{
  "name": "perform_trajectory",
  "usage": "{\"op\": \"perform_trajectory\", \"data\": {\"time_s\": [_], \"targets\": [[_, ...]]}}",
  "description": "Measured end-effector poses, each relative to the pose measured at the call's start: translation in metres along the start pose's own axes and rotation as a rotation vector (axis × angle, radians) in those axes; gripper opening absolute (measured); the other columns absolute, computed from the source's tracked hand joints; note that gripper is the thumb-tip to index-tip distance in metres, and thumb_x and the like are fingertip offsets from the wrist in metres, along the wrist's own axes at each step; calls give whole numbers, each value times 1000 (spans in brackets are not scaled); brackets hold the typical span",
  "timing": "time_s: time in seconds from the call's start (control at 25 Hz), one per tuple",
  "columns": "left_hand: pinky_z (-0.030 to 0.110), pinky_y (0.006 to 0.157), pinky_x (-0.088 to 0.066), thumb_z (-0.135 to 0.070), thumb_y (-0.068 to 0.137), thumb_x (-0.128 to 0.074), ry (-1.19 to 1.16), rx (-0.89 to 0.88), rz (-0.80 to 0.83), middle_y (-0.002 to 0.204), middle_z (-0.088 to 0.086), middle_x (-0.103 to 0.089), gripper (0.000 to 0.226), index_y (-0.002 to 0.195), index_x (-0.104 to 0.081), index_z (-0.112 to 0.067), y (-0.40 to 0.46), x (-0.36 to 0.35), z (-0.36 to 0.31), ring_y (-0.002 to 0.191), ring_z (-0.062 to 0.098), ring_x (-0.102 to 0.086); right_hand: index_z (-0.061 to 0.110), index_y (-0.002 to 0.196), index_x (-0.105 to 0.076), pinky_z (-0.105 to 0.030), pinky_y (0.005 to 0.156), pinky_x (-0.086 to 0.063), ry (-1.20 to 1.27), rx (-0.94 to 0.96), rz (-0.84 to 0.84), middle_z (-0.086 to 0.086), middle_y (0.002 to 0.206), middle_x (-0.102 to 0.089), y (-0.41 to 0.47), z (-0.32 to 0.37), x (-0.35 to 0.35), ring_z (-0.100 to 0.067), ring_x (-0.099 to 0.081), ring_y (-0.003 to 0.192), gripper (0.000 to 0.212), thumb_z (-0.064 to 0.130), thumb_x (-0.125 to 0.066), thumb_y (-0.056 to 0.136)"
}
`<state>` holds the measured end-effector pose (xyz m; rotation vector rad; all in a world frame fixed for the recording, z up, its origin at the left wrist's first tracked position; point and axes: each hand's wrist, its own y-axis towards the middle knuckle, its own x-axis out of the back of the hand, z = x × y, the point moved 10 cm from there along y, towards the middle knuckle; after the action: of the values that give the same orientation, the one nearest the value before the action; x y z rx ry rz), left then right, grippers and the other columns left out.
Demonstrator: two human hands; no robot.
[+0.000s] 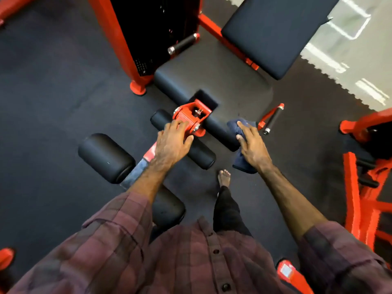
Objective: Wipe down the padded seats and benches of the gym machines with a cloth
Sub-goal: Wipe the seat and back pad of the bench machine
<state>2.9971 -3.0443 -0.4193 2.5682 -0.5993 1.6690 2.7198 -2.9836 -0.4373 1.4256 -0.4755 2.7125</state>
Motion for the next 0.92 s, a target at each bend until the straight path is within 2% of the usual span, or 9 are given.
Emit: {"op": "perform_trajectory", "data": {"time_s": [0.2, 0.32, 0.44, 0.6, 0.64, 0.68, 0.8, 0.84, 0.92], "targets": [[59, 112, -41, -42, 94, -63, 124, 51, 34, 145, 7, -57, 57, 146, -57, -22, 76, -63, -25, 132, 36, -53, 19, 160, -41, -54, 122, -32, -25, 21, 62, -19, 161, -38, 114, -77, -7, -45, -41, 144, 55, 38, -37, 109], [58, 117, -36, -50, 94, -50, 256, -4, 54, 145, 7, -60, 60, 145, -59, -21, 123, -89, -25, 135, 33, -54, 24, 163, -36, -59, 127, -21, -152, 95, 59, -17, 168, -33, 158, -83, -38, -49, -32, 150, 63, 49, -25, 107], [56, 120, -30, -49, 99, -46, 317, -42, 88, 143, 4, -62, 54, 145, -59, -23, 155, -120, -26, 133, 32, -56, 33, 166, -26, -63, 127, -13, -265, 128, 36, -7, 175, -18, 153, -64, -75, -52, -18, 156, 59, 49, -31, 110], [53, 112, -36, -45, 107, -40, 394, -80, 67, 138, -3, -67, 44, 141, -61, -26, 160, -134, -37, 126, 25, -62, 39, 167, -16, -66, 124, -14, -393, 585, 166, 1, 177, -5, 85, -54, -82, -47, -6, 160, 59, 49, -34, 111], [51, 109, -38, -44, 108, -39, 401, -97, 48, 137, -4, -68, 42, 141, -61, -27, 160, -134, -37, 124, 24, -63, 41, 167, -16, -68, 123, -15, -406, 617, 169, 3, 177, -6, 80, -65, -76, -46, -5, 160, 60, 50, -35, 111], [49, 106, -39, -43, 110, -39, 404, -107, 16, 135, -6, -69, 41, 141, -61, -29, 160, -132, -38, 121, 23, -64, 42, 166, -17, -70, 122, -15, -408, 587, 143, 4, 177, -7, 87, -74, -70, -46, -5, 160, 60, 52, -37, 111], [44, 100, -42, -42, 110, -41, 415, -110, -86, 127, -7, -73, 39, 140, -63, -30, 160, -128, -36, 112, 22, -68, 43, 166, -13, -72, 121, -12, -380, 307, 50, 4, 177, -6, 138, -64, -67, -47, -3, 160, 60, 56, -30, 110], [44, 97, -43, -42, 110, -43, 423, -118, -98, 124, -7, -74, 38, 139, -64, -30, 160, -129, -37, 109, 23, -69, 43, 167, -10, -72, 121, -10, -385, 278, 65, 3, 177, -3, 147, -49, -73, -47, -1, 160, 61, 56, -28, 110], [44, 93, -43, -41, 109, -46, 430, -140, -103, 120, -6, -74, 37, 140, -63, -30, 157, -129, -40, 104, 25, -69, 42, 167, -7, -72, 121, -11, -420, 411, 141, 2, 177, 0, 139, -35, -86, -48, 1, 160, 63, 56, -30, 110]]}}
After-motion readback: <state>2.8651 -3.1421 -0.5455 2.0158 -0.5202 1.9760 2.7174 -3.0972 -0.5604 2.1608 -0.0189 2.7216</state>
